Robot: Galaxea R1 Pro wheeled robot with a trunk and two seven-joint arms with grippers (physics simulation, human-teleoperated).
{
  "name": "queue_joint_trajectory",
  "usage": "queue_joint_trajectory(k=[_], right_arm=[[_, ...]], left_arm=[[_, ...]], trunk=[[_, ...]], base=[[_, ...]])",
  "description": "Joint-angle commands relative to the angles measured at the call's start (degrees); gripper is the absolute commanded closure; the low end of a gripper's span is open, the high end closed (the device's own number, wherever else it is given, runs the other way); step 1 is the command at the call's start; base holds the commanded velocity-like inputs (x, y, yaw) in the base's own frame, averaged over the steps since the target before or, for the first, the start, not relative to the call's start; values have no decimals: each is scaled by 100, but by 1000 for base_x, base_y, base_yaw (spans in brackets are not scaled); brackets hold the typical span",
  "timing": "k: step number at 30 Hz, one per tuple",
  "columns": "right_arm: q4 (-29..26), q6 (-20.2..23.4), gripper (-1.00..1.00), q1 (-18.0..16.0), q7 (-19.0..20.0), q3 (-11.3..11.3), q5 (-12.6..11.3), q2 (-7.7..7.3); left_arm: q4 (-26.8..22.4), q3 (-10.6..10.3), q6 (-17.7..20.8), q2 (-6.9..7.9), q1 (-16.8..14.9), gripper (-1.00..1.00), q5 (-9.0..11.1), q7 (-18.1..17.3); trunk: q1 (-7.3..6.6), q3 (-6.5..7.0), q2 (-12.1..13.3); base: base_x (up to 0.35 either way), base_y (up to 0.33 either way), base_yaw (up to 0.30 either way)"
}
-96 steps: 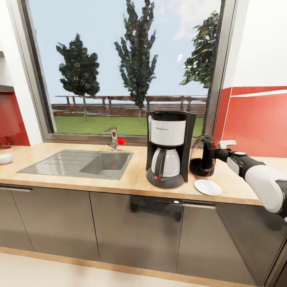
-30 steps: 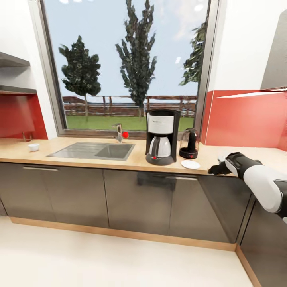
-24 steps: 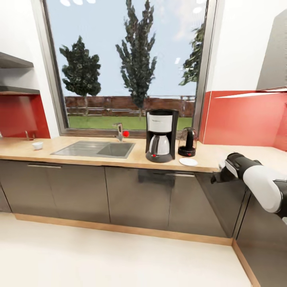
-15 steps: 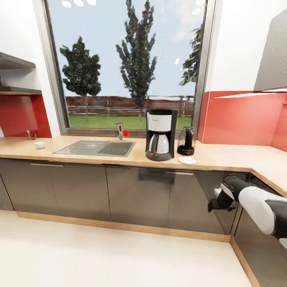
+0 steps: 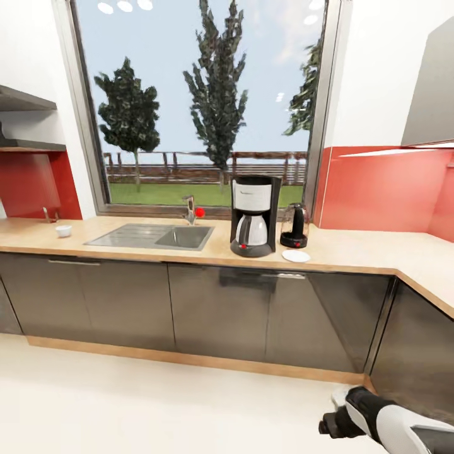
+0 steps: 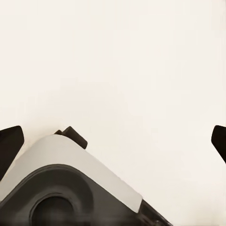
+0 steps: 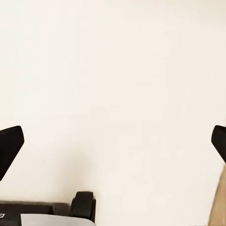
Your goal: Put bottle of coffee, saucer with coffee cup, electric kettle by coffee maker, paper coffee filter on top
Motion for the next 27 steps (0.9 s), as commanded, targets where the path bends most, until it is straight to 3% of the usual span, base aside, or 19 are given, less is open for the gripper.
queue_joint_trajectory(k=[1,5,8,11,19,21,25,27], right_arm=[[5,-186,-100,147,-67,-36,-64,17],[6,-1205,-100,897,-441,-37,-482,168],[3,-2035,-100,1347,-720,-37,-584,254],[6,-2986,-100,1821,-1192,-37,-642,332],[7,-3330,-100,2234,-1366,-33,-616,378],[3,-3300,-100,2258,-1363,-31,-610,399],[-28,-3227,-100,2389,-1403,-35,-479,528],[-28,-3260,-100,2454,-1383,-2,-414,507]], left_arm=[[-4,-43,-7,-19,1,-100,35,-12],[-10,-58,-7,-100,1,-100,-114,242],[-30,-58,-3,-137,1,-100,-269,555],[-127,-59,8,-236,1,-100,-556,921],[-544,-57,56,-319,1,-100,-1156,1511],[-587,-54,59,-322,1,-100,-1217,1575],[-496,-44,108,-192,-2,-100,-1196,1512],[-517,-35,92,-219,-3,-100,-1212,1542]], trunk=[[-23,15,38],[-111,86,199],[-177,140,319],[-242,194,440],[-418,338,760],[-462,374,841],[-461,373,839],[-461,373,839]], base=[[0,0,0],[0,0,0],[0,0,0],[0,0,0],[0,0,0],[0,0,0],[0,0,0],[0,0,0]])
